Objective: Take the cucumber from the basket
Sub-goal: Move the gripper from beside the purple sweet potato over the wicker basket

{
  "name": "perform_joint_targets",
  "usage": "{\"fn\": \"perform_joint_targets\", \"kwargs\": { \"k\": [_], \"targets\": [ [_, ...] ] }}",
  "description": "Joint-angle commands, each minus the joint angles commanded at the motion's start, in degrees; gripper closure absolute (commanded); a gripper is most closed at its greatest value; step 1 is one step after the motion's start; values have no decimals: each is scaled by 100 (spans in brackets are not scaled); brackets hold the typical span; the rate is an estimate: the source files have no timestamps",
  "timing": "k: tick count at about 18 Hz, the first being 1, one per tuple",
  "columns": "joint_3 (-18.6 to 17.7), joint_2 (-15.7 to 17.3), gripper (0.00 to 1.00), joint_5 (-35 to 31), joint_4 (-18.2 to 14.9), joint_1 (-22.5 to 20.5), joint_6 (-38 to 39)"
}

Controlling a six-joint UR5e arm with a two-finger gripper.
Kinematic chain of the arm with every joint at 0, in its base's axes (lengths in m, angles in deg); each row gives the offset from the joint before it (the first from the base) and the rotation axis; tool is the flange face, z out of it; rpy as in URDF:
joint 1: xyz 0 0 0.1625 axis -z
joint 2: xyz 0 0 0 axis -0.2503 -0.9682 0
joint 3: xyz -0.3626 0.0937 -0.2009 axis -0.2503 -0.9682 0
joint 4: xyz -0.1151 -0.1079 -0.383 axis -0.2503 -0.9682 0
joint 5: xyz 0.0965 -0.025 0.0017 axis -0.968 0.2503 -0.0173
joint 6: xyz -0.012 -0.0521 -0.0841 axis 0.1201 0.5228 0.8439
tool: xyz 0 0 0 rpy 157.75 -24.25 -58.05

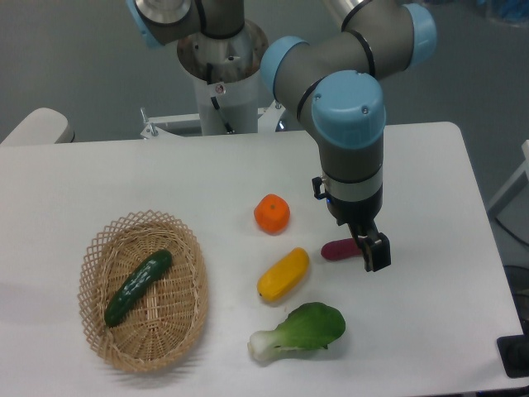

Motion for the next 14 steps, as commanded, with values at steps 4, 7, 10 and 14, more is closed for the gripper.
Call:
{"fn": "perform_joint_targets", "kwargs": {
  "k": [4, 7, 10, 14],
  "targets": [
    [35, 0, 0, 18, 0, 18, 18],
    [0, -17, 0, -61, 0, 70, 44],
    [-53, -61, 0, 70, 0, 88, 201],
    [-175, -114, 0, 176, -9, 272, 1316]
  ]
}}
